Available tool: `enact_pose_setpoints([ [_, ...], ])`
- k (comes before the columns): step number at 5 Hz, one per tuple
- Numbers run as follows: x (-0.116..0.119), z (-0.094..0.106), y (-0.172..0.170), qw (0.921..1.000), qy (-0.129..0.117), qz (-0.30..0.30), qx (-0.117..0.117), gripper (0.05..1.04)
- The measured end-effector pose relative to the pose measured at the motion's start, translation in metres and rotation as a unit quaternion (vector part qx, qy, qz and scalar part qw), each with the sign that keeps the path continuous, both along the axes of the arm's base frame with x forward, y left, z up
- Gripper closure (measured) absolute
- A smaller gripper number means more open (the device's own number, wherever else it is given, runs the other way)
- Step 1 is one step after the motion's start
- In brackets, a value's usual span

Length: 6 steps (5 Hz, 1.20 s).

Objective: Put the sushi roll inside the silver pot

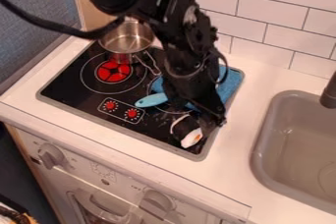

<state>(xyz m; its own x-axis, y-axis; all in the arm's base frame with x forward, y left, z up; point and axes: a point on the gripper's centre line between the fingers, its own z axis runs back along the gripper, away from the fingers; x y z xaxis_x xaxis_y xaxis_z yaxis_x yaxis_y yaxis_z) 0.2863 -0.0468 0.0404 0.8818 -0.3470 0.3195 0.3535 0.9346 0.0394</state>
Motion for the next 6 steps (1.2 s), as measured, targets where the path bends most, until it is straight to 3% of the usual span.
enact_pose_setpoints([
  [2, -0.003, -0.029, 0.000, 0.9988, 0.049, 0.001, -0.006, 0.083],
  [3, 0.003, -0.033, -0.007, 0.9987, 0.050, -0.007, 0.005, 0.137],
  [4, 0.005, -0.034, -0.010, 0.9984, 0.052, -0.008, 0.021, 0.391],
  [5, 0.005, -0.035, -0.012, 0.9983, 0.054, -0.011, 0.021, 0.573],
  [6, 0.002, -0.035, -0.013, 0.9984, 0.055, -0.002, 0.014, 0.618],
])
